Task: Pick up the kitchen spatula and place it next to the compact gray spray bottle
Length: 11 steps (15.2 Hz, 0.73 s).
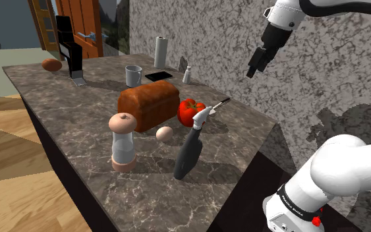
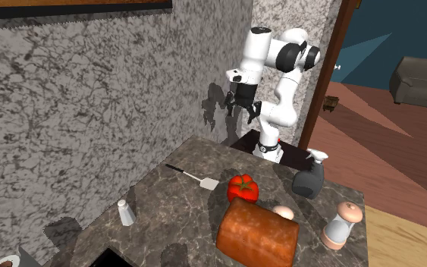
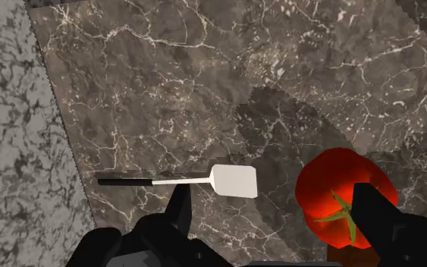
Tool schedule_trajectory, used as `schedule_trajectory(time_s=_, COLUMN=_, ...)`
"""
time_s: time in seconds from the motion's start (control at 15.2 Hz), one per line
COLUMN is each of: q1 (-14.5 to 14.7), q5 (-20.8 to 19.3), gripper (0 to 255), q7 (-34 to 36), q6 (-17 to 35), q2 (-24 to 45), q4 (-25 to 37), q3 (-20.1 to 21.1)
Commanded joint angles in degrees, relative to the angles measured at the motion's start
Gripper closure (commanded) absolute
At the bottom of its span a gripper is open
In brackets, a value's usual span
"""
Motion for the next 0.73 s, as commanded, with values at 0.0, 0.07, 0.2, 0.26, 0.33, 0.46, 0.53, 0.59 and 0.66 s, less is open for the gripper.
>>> schedule_trajectory(time_s=0.0, q1=0.0, q5=0.0, gripper=0, q7=0.0, q6=0.0, q2=0.0, q4=0.0, q3=0.0)
schedule_trajectory(time_s=0.07, q1=-0.95, q5=0.34, gripper=0, q7=3.16, q6=1.66, q2=1.62, q4=-0.24, q3=0.74)
schedule_trajectory(time_s=0.2, q1=-2.95, q5=0.92, gripper=0, q7=9.37, q6=4.9, q2=5.02, q4=-0.44, q3=2.2)
schedule_trajectory(time_s=0.26, q1=-3.92, q5=1.14, gripper=0, q7=12.47, q6=6.46, q2=6.8, q4=-0.42, q3=2.87)
schedule_trajectory(time_s=0.33, q1=-4.93, q5=1.32, gripper=0, q7=15.54, q6=7.98, q2=8.62, q4=-0.31, q3=3.53)
schedule_trajectory(time_s=0.46, q1=-6.87, q5=1.51, gripper=0, q7=21.66, q6=10.89, q2=12.35, q4=0.1, q3=4.68)
schedule_trajectory(time_s=0.53, q1=-7.81, q5=1.53, gripper=0, q7=24.71, q6=12.28, q2=14.25, q4=0.4, q3=5.18)
schedule_trajectory(time_s=0.59, q1=-8.76, q5=1.52, gripper=0, q7=27.74, q6=13.62, q2=16.16, q4=0.76, q3=5.65)
schedule_trajectory(time_s=0.66, q1=-9.67, q5=1.45, gripper=0, q7=30.77, q6=14.92, q2=18.08, q4=1.16, q3=6.05)
